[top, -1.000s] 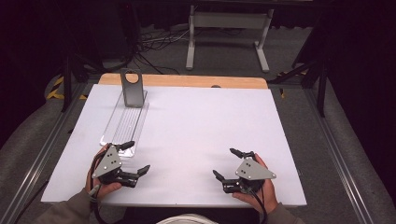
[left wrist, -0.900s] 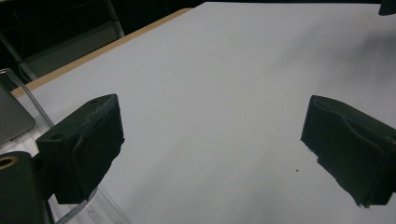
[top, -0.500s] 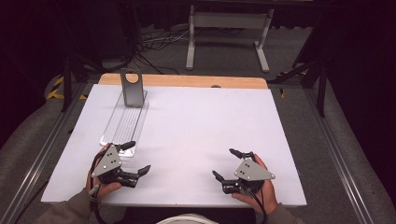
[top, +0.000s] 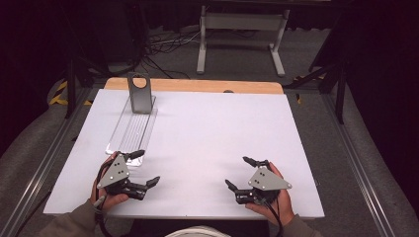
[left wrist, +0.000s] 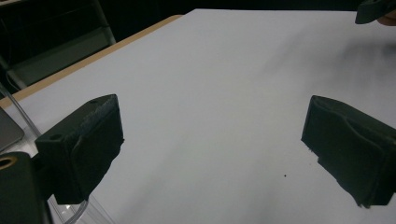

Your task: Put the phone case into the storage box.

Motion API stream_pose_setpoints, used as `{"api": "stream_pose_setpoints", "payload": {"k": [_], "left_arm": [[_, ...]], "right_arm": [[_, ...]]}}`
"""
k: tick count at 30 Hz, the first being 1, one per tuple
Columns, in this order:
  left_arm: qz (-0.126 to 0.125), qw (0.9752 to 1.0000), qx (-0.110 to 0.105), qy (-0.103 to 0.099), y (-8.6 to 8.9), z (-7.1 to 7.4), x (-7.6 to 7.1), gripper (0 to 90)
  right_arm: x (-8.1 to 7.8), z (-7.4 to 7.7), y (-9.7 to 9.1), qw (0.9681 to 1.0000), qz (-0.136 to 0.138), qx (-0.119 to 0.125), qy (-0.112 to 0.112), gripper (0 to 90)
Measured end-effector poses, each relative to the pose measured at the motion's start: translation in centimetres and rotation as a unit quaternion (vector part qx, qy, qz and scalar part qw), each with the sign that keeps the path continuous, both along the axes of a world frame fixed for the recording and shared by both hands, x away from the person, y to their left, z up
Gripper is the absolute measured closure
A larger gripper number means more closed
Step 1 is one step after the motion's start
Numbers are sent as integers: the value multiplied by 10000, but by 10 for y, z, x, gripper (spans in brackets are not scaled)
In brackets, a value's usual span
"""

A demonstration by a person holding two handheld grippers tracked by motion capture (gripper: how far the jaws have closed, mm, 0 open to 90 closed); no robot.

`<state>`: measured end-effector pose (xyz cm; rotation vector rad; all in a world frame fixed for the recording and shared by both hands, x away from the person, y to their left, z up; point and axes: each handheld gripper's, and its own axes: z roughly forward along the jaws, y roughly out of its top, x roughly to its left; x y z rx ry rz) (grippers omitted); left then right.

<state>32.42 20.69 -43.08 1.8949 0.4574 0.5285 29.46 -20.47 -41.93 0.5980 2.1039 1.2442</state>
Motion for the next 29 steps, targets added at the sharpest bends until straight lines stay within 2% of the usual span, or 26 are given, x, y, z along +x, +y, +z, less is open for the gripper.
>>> {"api": "stream_pose_setpoints", "payload": {"k": [8,29], "left_arm": [[10,10000,-10,-12,2,1,-1,58],[55,10000,1,-19,0,1,1,59]], "right_arm": [[0,-1,2,10000,22,-86,-3,150],[1,0,1,10000,21,-46,15,151]]}}
